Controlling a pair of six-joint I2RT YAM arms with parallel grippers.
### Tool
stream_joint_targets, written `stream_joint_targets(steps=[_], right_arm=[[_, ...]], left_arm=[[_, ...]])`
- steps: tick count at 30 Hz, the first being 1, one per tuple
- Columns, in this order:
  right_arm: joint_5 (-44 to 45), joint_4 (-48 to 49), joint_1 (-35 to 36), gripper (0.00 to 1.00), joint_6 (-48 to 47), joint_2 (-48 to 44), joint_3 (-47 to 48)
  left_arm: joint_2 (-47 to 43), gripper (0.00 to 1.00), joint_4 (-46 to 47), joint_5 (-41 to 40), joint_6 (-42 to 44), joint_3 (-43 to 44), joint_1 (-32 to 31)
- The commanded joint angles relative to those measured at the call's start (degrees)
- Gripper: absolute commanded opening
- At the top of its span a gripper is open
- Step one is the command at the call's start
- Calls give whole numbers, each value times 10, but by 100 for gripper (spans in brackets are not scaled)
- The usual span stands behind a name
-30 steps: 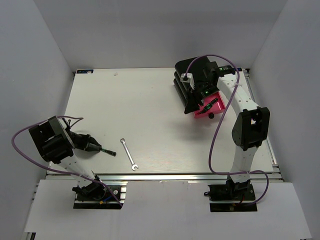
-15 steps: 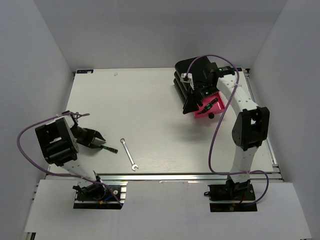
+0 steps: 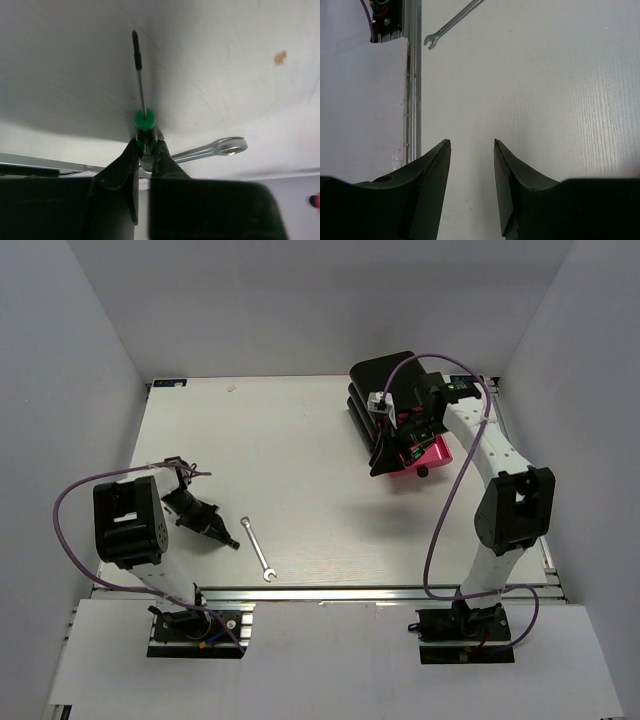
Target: Sort the tools into containers
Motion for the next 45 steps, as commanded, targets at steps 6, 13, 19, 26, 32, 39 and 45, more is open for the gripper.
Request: stream_joint_targets(steps=[6,13,19,26,32,39,45], right_arm=[[-41,16,-6,45,-7,-74,-25],[-31,106,-13,45,130,-156,-41],[198,472,-85,0,496,-323,-202],[226,473,-208,0,498,-395,-257],[187,452,-276,0,464,-451,-305],[190,447,-288,0,445,-489,-348],[181,437,-288,0,442,-495,-357]], left_arm=[[-99,0,36,-120,-1,13,-56],[-243,0,83,-15,-14,92,-154],[-188,0,291,63,-58,163,-320],[75,0,333,61,49,446,-480],[288,0,197,-22,281,754,-541],[276,0,310,-40,384,678,-575],[354,1,285,-142,479,765,-608]])
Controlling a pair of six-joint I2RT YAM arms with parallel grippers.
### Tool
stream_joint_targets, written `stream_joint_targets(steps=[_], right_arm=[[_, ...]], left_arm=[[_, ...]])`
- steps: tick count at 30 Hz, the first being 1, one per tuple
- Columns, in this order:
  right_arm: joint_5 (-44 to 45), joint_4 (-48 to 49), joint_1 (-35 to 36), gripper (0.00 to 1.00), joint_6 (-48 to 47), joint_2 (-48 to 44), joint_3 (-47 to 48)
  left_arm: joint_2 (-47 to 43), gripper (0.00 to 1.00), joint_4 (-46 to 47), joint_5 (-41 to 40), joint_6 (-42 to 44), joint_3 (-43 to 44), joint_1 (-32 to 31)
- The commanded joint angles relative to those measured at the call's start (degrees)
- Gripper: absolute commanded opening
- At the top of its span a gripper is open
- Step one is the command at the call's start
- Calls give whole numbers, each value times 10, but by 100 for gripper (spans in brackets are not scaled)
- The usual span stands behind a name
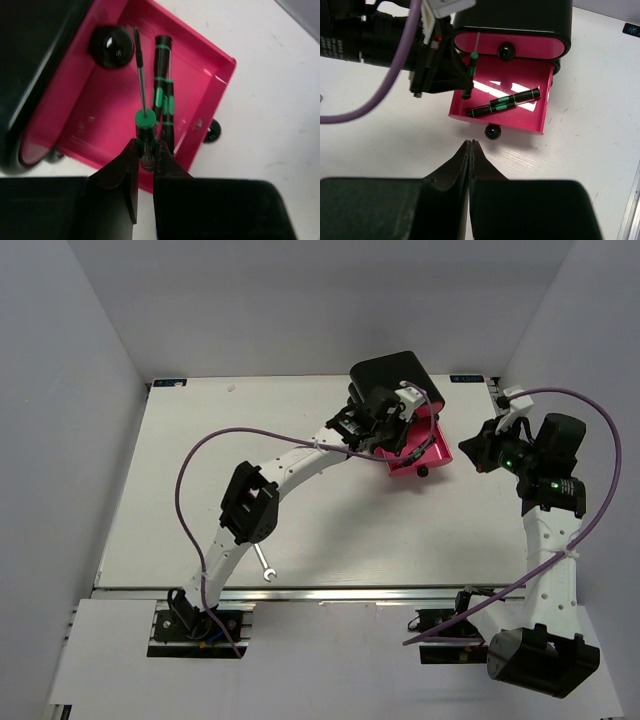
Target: Sort the tools into containers
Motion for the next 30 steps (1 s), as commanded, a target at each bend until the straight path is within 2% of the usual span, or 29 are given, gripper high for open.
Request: stream_joint_targets(steps=[1,4,5,9,10,13,15,19,22,23,24,25,27,28,29,30], right_arm=[[-15,0,-3,0,-13,-10,-5],[-23,-4,-3,0,-15,-16,-15],[-27,-5,-4,0,-13,-20,-18],[-29,-7,-3,0,-13,-25,-30],[-30,-7,-3,0,-14,-25,-31],[-29,-10,-4,0,-22,-25,-34],[-29,-13,-3,0,-24,-26,-36],[-29,-15,-4,0,-22,-29,-42],[-28,-13,-4,0,-11,-28,-49],[-28,-13,-3,0,-7,-25,-51],[-30,-15,-3,0,-3,-15,-54],[-30,-16,-3,0,0,-8,-63],[-20,-30,0,0,22,34,-70],[-12,-39,6,0,23,52,-71],[6,-52,19,0,21,74,-63],[57,-67,32,0,21,110,-57]], left_arm=[[22,2,1,-108,92,67,-25],[28,8,6,-126,101,57,-28],[27,18,6,-123,100,55,-29],[28,44,10,-111,95,46,-32],[29,55,12,-111,93,47,-34],[35,63,12,-115,90,58,-39],[34,65,11,-121,87,70,-42],[24,63,15,-145,85,93,-44],[-11,39,27,-191,78,95,-45],[-22,28,29,-208,76,93,-44],[-35,10,29,-223,76,88,-45],[-66,2,24,-253,57,85,-44],[-106,0,14,-270,31,65,-36],[-155,0,-4,-270,12,30,-30],[-183,0,-11,-252,-35,3,-9],[-214,5,-18,-234,-60,-29,5]])
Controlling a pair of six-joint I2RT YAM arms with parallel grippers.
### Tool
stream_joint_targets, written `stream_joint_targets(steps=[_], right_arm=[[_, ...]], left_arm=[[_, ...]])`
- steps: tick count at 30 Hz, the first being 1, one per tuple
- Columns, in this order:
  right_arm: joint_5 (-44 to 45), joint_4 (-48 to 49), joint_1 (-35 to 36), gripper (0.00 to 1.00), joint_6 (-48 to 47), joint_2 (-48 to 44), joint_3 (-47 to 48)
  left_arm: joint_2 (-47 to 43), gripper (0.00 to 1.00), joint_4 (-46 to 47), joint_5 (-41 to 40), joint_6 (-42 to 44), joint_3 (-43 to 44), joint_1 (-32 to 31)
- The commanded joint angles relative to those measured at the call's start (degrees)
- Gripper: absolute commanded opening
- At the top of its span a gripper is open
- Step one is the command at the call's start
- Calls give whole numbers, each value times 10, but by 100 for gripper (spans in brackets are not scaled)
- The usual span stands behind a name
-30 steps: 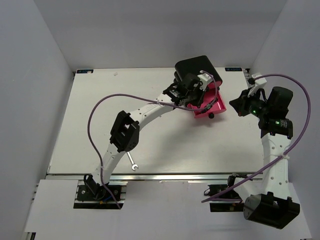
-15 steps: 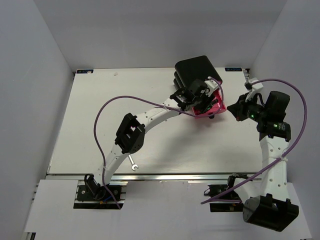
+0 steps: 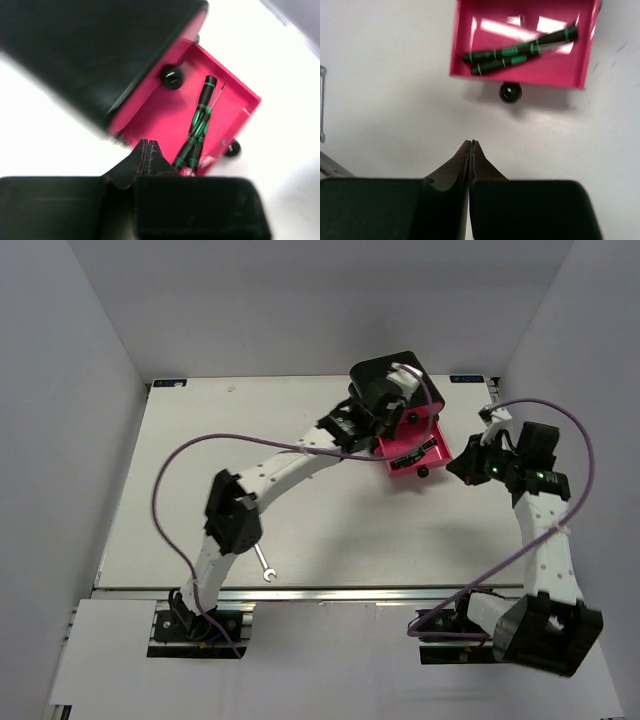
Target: Sort the tools into containers
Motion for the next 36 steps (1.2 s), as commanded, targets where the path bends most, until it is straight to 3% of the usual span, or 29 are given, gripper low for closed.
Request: stream_joint_targets(steps=[1,3,4,5,7,8,12,16,19,30,36], right_arm=[[81,-33,36,0,15,74,1],[149,-2,50,0,28,86,-14],[180,8,72,0,36,93,-14],[208,26,82,0,47,102,-12],[256,40,94,0,76,134,-8],[283,59,97,0,87,145,-8],[329,121,103,0,140,198,-19],[349,198,105,0,203,232,-29],[313,239,105,0,235,262,-26],[184,371,107,0,387,338,21],[153,392,110,0,421,394,73]], left_arm=[[-184,14,-27,11,-116,-70,55],[-288,33,-24,104,-196,-206,113],[-326,48,-5,130,-217,-262,131],[-403,54,5,148,-244,-371,151],[-482,65,30,143,-263,-470,156],[-547,66,32,136,-285,-549,156],[-661,67,21,113,-343,-671,156],[-730,68,16,99,-392,-735,157],[-753,68,10,90,-408,-753,157],[-730,68,-12,97,-415,-749,157],[-726,68,-5,101,-416,-754,156]])
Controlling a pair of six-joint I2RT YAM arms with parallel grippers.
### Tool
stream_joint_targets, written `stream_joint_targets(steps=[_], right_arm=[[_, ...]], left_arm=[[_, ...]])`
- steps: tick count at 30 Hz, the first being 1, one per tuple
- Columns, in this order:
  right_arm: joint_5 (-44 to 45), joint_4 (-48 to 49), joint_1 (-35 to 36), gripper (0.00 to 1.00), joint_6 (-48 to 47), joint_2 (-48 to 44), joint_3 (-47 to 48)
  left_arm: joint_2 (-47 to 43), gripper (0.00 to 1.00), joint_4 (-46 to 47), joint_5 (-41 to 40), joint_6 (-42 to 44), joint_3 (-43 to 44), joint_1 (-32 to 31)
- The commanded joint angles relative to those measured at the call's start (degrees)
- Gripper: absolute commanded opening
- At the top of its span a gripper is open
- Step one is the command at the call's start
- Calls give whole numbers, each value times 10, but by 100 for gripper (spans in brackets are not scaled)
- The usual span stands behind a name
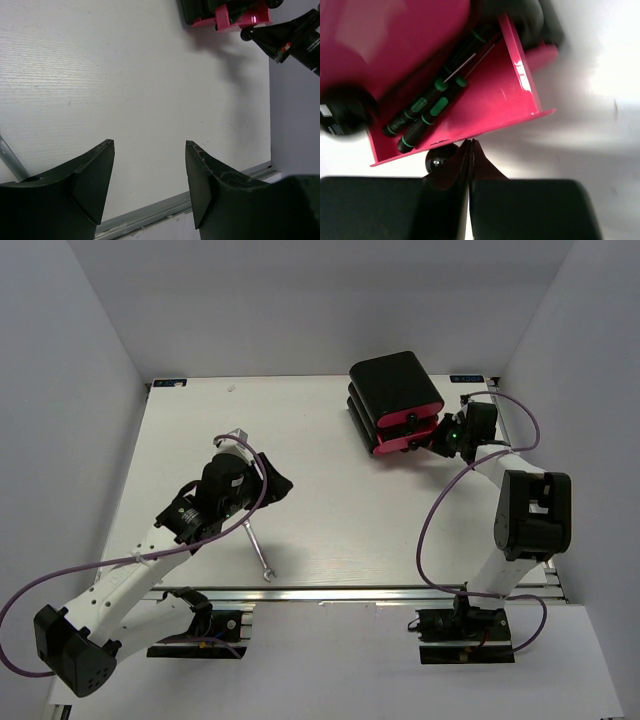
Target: Sort the tools into containers
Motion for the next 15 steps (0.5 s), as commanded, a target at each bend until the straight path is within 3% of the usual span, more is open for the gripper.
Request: stream_joint_targets(steps=[1,8,15], right_arm=[[-41,65,7,0,47,33,52],[-59,115,12,0,70,106,107],[-87,129,12,10,62,114,108]], left_arm=[[2,69,3,2,-4,4,1],[15,69,-2,7,-1,5,1],[17,69,-1,4,-11,-3,1]])
